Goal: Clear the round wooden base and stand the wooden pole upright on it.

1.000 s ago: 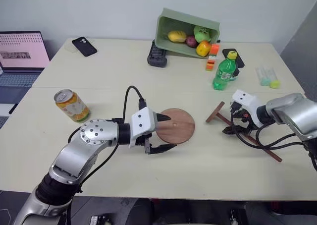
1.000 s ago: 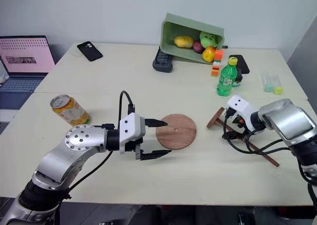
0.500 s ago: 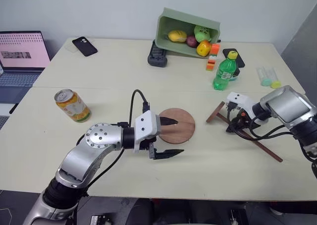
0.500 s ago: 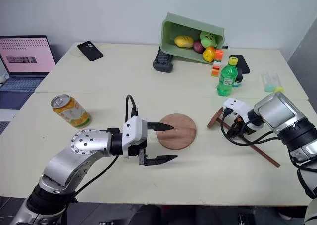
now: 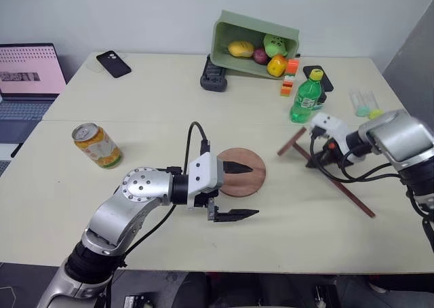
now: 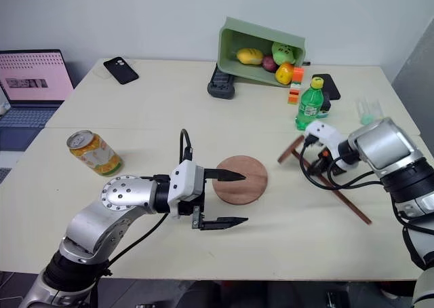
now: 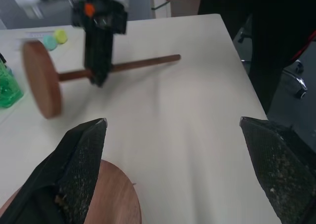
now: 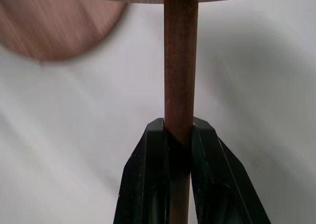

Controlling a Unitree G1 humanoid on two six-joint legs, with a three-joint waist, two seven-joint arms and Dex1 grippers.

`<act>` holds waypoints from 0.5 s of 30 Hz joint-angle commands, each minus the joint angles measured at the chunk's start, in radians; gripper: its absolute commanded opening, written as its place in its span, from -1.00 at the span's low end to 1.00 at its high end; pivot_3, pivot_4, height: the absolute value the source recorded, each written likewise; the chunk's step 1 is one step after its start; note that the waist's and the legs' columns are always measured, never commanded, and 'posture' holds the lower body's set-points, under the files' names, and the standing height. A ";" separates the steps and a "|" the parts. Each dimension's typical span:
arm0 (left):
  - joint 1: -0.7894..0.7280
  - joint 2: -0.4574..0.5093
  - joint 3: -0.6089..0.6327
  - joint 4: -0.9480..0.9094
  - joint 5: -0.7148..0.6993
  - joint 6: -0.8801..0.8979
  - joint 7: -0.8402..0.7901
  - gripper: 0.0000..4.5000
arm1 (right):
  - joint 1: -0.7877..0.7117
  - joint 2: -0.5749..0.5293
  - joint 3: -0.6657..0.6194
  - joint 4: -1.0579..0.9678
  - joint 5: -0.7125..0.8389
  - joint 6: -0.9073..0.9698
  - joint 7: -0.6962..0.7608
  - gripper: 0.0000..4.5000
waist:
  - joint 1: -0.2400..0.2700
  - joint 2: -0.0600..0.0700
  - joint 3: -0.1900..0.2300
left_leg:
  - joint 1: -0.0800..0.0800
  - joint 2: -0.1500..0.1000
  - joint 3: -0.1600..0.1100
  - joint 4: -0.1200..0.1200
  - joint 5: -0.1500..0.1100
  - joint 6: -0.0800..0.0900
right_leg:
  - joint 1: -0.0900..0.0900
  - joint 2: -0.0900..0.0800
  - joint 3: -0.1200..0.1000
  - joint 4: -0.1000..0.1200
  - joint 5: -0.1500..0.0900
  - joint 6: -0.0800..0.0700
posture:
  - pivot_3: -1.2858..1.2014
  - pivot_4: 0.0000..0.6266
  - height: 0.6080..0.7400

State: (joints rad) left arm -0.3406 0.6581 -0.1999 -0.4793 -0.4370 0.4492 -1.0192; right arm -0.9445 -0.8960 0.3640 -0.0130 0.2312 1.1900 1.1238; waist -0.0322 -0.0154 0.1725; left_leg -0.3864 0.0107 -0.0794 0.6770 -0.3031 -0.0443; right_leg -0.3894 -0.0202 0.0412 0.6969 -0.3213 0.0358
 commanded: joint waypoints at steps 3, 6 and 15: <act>0.045 0.092 0.099 0.032 0.001 -0.028 -0.033 1.00 | 0.043 0.143 -0.303 -0.280 0.141 0.038 -0.136 -0.90 | 0.000 0.000 0.000 | 0.000 0.001 -0.001 -0.001 0.000 0.000 | 0.000 0.001 -0.001 0.000 0.000 0.000 | 0.03 -0.52 1.00; 0.089 0.145 0.139 0.033 0.004 -0.032 -0.058 1.00 | 0.107 0.289 -0.425 -0.382 0.187 -0.109 -0.230 -0.90 | 0.004 -0.001 0.000 | 0.000 -0.001 -0.001 0.000 0.000 0.000 | 0.001 0.001 -0.001 0.000 0.000 0.000 | 0.03 -0.52 1.00; 0.144 0.224 0.220 0.099 0.010 -0.076 -0.096 1.00 | 0.373 0.633 -0.430 -0.519 0.155 -0.542 -0.476 -0.90 | 0.003 0.000 0.000 | 0.001 -0.002 0.000 0.000 0.000 0.000 | 0.001 0.000 -0.001 0.001 0.000 0.000 | 0.03 -0.52 1.00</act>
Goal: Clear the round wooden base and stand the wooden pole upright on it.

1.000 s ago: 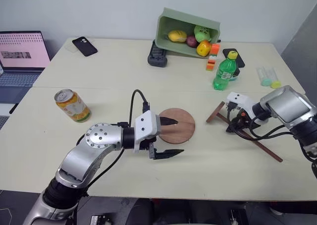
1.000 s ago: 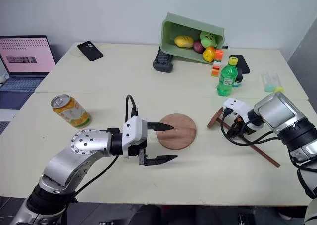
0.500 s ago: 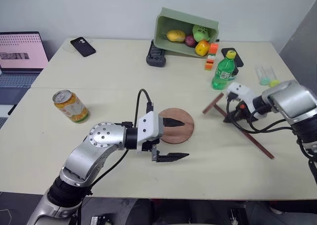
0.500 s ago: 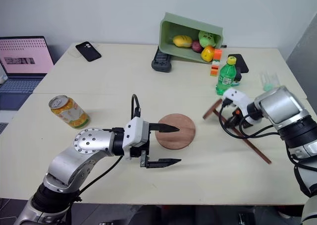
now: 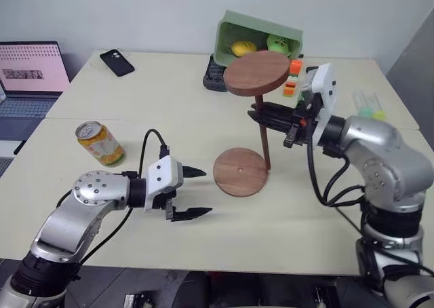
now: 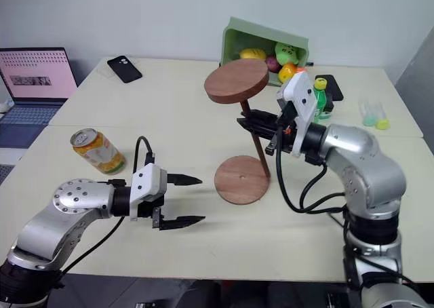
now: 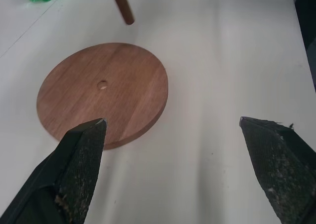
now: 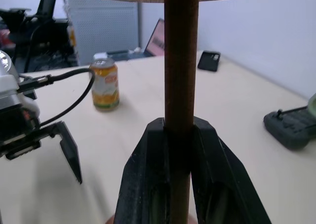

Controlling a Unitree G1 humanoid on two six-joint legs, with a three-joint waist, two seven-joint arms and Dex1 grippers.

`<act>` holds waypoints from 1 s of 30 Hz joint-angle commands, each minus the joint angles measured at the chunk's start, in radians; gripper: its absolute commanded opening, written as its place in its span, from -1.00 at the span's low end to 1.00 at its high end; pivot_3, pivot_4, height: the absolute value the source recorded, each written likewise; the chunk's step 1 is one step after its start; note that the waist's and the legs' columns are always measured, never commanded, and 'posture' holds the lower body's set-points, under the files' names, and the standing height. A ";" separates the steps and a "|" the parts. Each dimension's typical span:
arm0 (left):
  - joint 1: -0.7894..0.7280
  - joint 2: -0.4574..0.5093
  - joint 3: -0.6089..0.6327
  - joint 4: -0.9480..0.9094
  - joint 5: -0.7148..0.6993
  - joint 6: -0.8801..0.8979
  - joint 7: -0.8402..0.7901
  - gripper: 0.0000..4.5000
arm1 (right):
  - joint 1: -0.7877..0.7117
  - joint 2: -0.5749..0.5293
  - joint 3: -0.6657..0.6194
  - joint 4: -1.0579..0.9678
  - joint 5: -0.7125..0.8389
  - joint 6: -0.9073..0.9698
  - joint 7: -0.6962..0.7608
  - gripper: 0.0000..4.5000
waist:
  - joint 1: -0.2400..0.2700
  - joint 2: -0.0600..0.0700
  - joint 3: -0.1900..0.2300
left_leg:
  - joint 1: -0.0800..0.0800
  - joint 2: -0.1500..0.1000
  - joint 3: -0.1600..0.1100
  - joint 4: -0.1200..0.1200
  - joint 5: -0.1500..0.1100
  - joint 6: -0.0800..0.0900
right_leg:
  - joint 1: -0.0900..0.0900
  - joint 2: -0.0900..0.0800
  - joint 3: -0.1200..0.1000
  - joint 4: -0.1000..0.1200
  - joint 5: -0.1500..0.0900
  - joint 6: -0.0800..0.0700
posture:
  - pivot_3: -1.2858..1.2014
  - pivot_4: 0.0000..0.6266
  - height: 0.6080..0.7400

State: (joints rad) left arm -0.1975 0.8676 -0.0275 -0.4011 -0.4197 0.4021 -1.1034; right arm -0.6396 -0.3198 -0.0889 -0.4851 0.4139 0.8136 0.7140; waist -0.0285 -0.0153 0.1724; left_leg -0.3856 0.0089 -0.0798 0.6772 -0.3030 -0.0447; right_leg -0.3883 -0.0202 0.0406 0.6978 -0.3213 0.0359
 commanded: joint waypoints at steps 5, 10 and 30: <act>-0.037 0.014 0.060 0.054 -0.016 -0.035 -0.031 1.00 | 0.140 0.122 0.096 -0.015 -0.058 -0.304 -0.109 -0.90 | -0.005 0.001 0.001 | 0.000 0.001 0.001 -0.001 0.000 0.000 | -0.001 0.001 0.001 0.000 0.000 0.000 | 0.03 -0.52 1.00; -0.088 0.016 0.039 0.068 -0.026 -0.031 -0.066 1.00 | 0.148 0.157 0.133 0.040 -0.068 -0.382 -0.135 -0.90 | -0.006 0.001 0.001 | 0.001 0.001 0.000 -0.001 0.000 0.000 | -0.001 0.001 0.000 0.000 0.000 0.000 | 0.03 -0.52 1.00; -0.094 0.014 0.004 0.121 0.036 -0.090 -0.112 1.00 | 0.207 0.130 0.218 0.139 -0.100 -0.531 -0.121 -0.90 | -0.005 0.001 0.001 | 0.001 0.001 0.001 -0.001 0.000 0.000 | -0.001 0.002 0.000 0.000 0.000 0.000 | 0.03 -0.52 1.00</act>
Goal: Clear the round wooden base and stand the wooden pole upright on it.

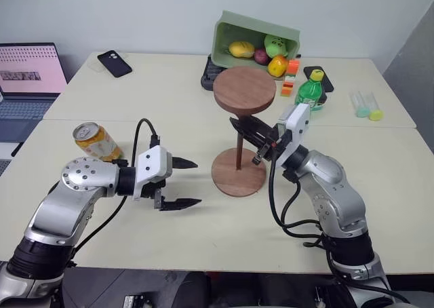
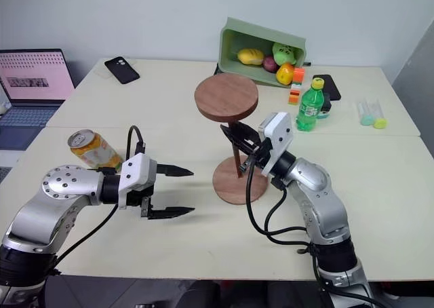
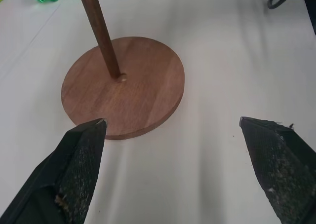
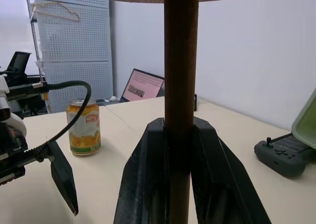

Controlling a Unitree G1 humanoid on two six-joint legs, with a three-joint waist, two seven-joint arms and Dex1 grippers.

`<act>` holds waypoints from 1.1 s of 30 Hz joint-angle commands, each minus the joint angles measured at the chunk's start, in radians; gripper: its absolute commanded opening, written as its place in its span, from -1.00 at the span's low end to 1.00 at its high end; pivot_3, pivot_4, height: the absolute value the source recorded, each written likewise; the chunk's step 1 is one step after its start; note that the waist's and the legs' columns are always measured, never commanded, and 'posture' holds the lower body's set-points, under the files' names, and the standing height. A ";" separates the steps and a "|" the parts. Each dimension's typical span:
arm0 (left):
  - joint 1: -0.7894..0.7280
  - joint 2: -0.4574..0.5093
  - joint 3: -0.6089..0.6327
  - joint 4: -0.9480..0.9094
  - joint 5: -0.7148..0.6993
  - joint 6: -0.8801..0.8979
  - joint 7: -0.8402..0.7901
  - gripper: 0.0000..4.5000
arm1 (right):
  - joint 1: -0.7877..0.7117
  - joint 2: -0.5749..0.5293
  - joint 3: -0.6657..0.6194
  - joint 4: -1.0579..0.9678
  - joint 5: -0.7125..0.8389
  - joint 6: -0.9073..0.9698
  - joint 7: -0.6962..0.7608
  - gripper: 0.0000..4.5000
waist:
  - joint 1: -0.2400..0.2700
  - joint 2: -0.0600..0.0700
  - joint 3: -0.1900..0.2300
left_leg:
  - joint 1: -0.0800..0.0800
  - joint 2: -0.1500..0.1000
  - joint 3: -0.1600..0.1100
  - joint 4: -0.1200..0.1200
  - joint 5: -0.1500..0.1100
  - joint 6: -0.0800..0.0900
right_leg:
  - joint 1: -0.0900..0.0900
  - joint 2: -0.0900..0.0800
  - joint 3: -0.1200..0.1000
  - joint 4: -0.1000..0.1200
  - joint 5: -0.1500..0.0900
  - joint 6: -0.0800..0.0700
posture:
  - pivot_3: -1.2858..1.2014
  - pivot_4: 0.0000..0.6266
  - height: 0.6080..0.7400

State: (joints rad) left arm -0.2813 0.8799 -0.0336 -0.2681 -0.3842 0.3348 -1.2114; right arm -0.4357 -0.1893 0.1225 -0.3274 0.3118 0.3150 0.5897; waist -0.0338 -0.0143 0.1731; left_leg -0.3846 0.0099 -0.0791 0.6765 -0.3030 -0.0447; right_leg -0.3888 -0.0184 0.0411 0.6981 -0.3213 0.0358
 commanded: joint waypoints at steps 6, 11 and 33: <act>-0.007 -0.004 0.004 -0.009 0.002 -0.031 -0.003 1.00 | 0.025 -0.003 0.023 -0.012 -0.004 -0.044 0.002 -0.90 | 0.000 0.000 0.000 | 0.000 0.000 0.000 0.000 0.000 0.000 | 0.000 0.000 0.000 0.000 0.000 0.000 | 0.03 -0.52 1.00; -0.005 -0.008 0.002 -0.007 0.002 -0.033 -0.004 1.00 | 0.041 -0.009 0.044 -0.004 -0.014 -0.053 0.008 -0.90 | 0.000 0.000 0.000 | 0.000 0.000 0.000 0.000 0.000 0.000 | 0.000 0.000 0.000 0.000 0.000 0.000 | 0.03 -0.52 1.00; -0.006 -0.023 -0.005 -0.015 0.005 -0.027 0.007 1.00 | 0.067 -0.042 0.080 0.133 -0.071 -0.003 -0.048 -0.90 | 0.001 -0.001 -0.003 | 0.005 0.000 0.000 0.000 0.000 0.000 | 0.005 0.000 0.000 0.000 0.000 0.000 | 0.03 -0.52 1.00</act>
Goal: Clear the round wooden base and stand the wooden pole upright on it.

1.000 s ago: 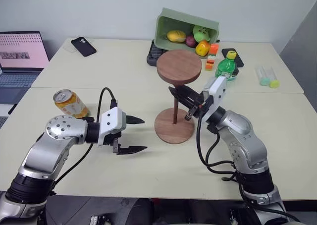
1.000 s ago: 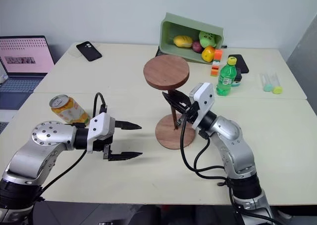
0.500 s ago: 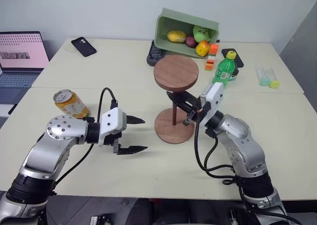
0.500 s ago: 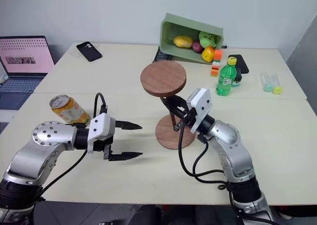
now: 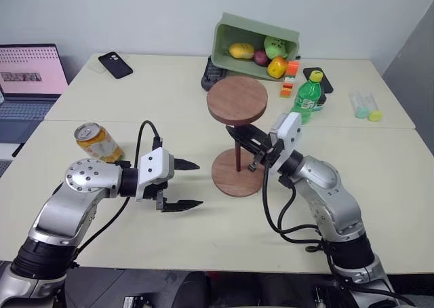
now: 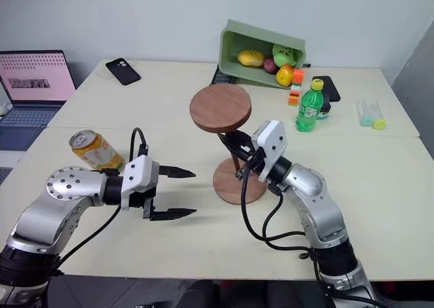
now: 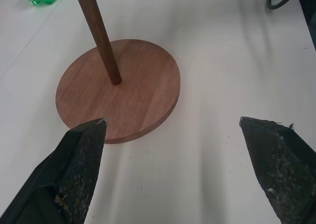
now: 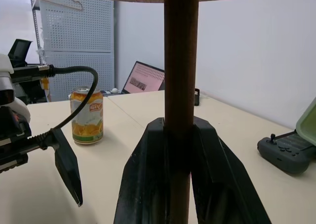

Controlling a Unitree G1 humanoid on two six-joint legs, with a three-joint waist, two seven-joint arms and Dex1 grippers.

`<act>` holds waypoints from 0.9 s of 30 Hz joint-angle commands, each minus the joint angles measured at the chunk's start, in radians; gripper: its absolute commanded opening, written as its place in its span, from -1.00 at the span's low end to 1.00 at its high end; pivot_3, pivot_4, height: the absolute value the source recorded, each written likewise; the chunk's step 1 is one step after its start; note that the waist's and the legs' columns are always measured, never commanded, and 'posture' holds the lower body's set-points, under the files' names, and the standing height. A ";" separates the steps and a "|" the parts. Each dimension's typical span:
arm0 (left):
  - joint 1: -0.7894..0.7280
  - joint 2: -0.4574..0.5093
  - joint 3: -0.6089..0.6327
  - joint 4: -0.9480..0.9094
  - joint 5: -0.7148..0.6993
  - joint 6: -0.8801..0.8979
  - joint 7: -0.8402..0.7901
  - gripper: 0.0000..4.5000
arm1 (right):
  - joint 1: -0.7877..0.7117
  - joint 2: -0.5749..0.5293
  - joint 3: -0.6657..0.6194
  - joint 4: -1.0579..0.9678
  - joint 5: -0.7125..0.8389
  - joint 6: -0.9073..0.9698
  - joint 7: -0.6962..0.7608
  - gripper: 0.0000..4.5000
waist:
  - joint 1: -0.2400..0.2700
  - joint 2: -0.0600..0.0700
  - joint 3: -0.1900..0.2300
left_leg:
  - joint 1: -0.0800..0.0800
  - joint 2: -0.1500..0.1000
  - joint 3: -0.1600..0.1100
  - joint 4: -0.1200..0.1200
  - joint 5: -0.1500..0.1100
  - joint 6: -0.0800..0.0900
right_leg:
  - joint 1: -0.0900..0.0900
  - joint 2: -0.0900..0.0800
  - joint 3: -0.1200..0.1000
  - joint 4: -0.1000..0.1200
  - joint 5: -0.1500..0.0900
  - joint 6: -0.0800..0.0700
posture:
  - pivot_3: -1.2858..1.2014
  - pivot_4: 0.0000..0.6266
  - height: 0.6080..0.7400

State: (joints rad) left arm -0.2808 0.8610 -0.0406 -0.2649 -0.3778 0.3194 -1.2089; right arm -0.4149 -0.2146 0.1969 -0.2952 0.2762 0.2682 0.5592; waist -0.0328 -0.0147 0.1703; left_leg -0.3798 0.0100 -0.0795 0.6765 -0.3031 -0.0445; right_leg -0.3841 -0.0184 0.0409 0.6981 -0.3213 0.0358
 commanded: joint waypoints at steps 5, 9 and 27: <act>0.002 -0.006 0.005 -0.023 -0.002 -0.011 0.006 1.00 | 0.072 -0.029 -0.014 0.130 -0.027 0.074 -0.026 -0.90 | 0.002 0.000 -0.002 | 0.007 -0.001 -0.001 -0.001 0.000 0.000 | 0.008 0.000 -0.001 -0.002 0.000 0.000 | 0.03 -0.52 1.00; -0.004 -0.011 0.001 -0.014 -0.001 -0.012 0.005 1.00 | 0.093 -0.048 -0.017 0.152 -0.032 0.089 -0.025 -0.90 | 0.003 0.000 -0.006 | 0.015 -0.001 0.000 -0.002 0.000 0.000 | 0.015 0.001 0.000 -0.003 0.000 0.000 | 0.03 -0.52 1.00; -0.025 -0.008 -0.006 -0.047 -0.010 0.045 0.019 1.00 | 0.055 -0.077 0.070 0.161 -0.058 0.168 -0.047 -0.90 | 0.002 -0.001 -0.020 | 0.018 0.000 0.000 -0.011 0.000 0.000 | 0.016 0.000 0.000 -0.009 0.000 0.000 | 0.03 -0.52 1.00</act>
State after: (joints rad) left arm -0.2938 0.8489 -0.0531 -0.2714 -0.3773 0.3649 -1.1906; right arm -0.4152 -0.2488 0.2272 -0.2814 0.2856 0.3218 0.5147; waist -0.0310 -0.0160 0.1503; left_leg -0.3620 0.0098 -0.0792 0.6651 -0.3032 -0.0442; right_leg -0.3676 -0.0180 0.0413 0.6890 -0.3217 0.0360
